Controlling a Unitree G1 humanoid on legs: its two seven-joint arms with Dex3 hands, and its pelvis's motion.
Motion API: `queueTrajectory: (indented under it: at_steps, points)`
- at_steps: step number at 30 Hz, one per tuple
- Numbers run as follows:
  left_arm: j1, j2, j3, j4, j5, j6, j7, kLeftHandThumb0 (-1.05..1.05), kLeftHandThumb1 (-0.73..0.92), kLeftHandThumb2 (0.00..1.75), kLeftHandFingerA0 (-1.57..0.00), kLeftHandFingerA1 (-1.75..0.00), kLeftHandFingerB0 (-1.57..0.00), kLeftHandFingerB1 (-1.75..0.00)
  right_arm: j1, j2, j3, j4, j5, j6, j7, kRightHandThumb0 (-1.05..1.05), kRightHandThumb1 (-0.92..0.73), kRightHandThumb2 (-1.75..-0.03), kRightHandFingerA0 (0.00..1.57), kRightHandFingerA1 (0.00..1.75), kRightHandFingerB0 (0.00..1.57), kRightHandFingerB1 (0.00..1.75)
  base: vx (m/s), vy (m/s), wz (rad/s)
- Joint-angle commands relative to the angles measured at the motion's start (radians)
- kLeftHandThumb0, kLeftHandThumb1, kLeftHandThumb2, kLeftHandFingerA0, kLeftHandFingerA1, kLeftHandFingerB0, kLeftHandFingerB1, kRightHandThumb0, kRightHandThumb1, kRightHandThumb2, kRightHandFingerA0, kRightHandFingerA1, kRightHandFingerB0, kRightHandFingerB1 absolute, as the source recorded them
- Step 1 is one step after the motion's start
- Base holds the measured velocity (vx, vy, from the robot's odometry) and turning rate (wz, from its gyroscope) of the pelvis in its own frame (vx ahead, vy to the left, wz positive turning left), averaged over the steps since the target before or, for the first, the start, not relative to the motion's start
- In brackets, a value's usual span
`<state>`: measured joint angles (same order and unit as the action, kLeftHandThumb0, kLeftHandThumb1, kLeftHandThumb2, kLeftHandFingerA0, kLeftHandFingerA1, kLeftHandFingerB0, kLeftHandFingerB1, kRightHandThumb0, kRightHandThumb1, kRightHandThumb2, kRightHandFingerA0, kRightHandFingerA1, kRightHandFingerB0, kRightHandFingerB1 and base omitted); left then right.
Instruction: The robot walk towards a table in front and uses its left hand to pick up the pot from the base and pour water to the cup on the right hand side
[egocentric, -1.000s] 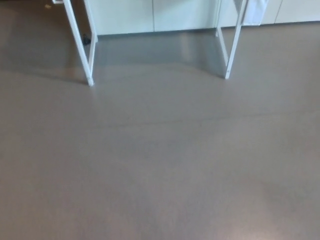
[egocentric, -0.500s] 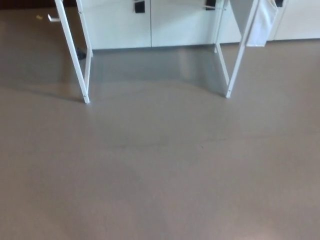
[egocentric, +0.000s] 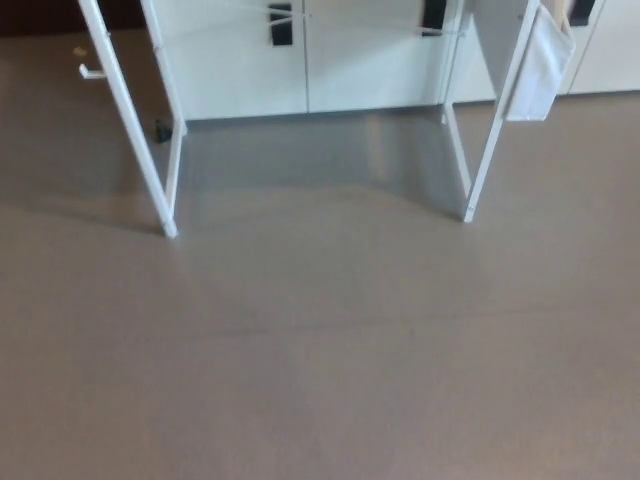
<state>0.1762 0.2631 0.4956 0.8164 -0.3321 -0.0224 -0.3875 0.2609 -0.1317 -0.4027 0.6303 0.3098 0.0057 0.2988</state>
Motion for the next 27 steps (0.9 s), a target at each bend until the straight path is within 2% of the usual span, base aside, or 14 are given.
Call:
queueTrajectory:
  at_steps: [1, 3, 4, 12, 13, 16, 17, 22, 23, 25, 26, 27]
  points:
    - [-0.002, 0.015, 0.003, -0.006, -0.011, 0.000, 0.001, -0.09, 0.50, 0.55, -0.46, -0.41, -0.38, -0.36, -0.009, -0.008, 0.000, 0.010, 0.000, -0.019, -0.005, -0.06, -0.40, -0.86, 0.44, 0.62, 0.17, 0.50, 0.35, 0.219, 0.22]
    - [-0.005, 0.017, 0.001, 0.000, -0.011, -0.001, -0.002, -0.09, 0.50, 0.55, -0.46, -0.41, -0.38, -0.36, -0.010, -0.009, 0.001, 0.011, -0.001, -0.022, -0.003, -0.08, -0.39, -0.86, 0.44, 0.62, 0.17, 0.50, 0.45, 0.200, -0.45]
    - [-0.008, 0.017, 0.002, 0.002, -0.012, 0.004, 0.005, -0.08, 0.51, 0.54, -0.47, -0.40, -0.39, -0.35, -0.009, -0.008, 0.001, 0.009, -0.001, -0.022, -0.005, -0.09, -0.56, -0.56, 0.56, 0.47, 0.30, 0.34, 0.39, 0.191, -0.06]
    - [-0.011, 0.018, -0.002, 0.001, -0.014, 0.006, 0.000, -0.08, 0.52, 0.55, -0.45, -0.41, -0.37, -0.35, -0.002, -0.005, 0.000, -0.009, 0.000, -0.012, -0.013, -0.10, -0.57, -0.56, 0.56, 0.46, 0.29, 0.34, 0.26, 0.086, 0.08]
    - [-0.012, 0.018, -0.001, 0.003, -0.016, 0.005, -0.002, -0.09, 0.52, 0.56, -0.46, -0.41, -0.38, -0.36, 0.000, -0.005, 0.000, -0.013, 0.002, -0.010, -0.010, -0.08, -0.40, -0.86, 0.45, 0.62, 0.17, 0.49, 0.16, -0.064, 0.09]
    - [-0.012, 0.019, -0.001, 0.000, -0.016, 0.013, 0.003, -0.10, 0.52, 0.56, -0.45, -0.41, -0.38, -0.36, 0.005, -0.003, 0.000, -0.025, 0.004, 0.000, -0.013, -0.08, -0.40, -0.86, 0.45, 0.62, 0.17, 0.49, 0.34, -0.099, 0.15]
    - [-0.014, 0.021, -0.005, 0.001, -0.009, 0.014, 0.012, -0.11, 0.51, 0.56, -0.45, -0.41, -0.38, -0.36, 0.008, -0.001, 0.002, -0.029, 0.000, -0.004, -0.015, -0.09, -0.57, -0.56, 0.56, 0.46, 0.28, 0.34, 0.40, -0.196, 0.04]
    - [-0.026, 0.026, -0.007, 0.019, -0.008, 0.006, 0.005, -0.13, 0.50, 0.56, -0.46, -0.41, -0.37, -0.36, -0.004, -0.006, -0.003, -0.009, 0.001, -0.007, -0.018, -0.09, -0.57, -0.56, 0.56, 0.46, 0.30, 0.34, 0.33, -0.129, 0.09]
    - [-0.024, 0.024, -0.008, 0.017, -0.008, 0.000, 0.003, -0.13, 0.50, 0.56, -0.45, -0.42, -0.37, -0.36, -0.005, -0.007, -0.003, -0.007, 0.000, -0.008, -0.015, -0.07, -0.40, -0.86, 0.45, 0.62, 0.17, 0.50, 0.24, -0.065, -0.08]
    - [-0.021, 0.023, -0.007, 0.015, -0.008, -0.003, 0.005, -0.12, 0.51, 0.56, -0.46, -0.42, -0.37, -0.36, -0.004, -0.005, -0.004, -0.003, 0.005, -0.012, -0.006, -0.06, -0.41, -0.87, 0.45, 0.62, 0.17, 0.50, 0.22, -0.019, -0.09]
    - [-0.022, 0.025, -0.007, 0.017, -0.008, 0.001, 0.007, -0.12, 0.51, 0.56, -0.46, -0.41, -0.37, -0.36, -0.004, -0.006, -0.001, -0.001, -0.003, -0.016, -0.013, -0.08, -0.58, -0.56, 0.56, 0.47, 0.30, 0.34, 0.24, 0.047, -0.09]
    - [-0.024, 0.027, -0.007, 0.022, -0.007, 0.003, 0.007, -0.11, 0.51, 0.56, -0.46, -0.41, -0.38, -0.36, -0.003, -0.007, 0.001, 0.000, -0.005, -0.021, -0.010, -0.08, -0.41, -0.87, 0.45, 0.62, 0.18, 0.50, 0.26, 0.092, -0.15]
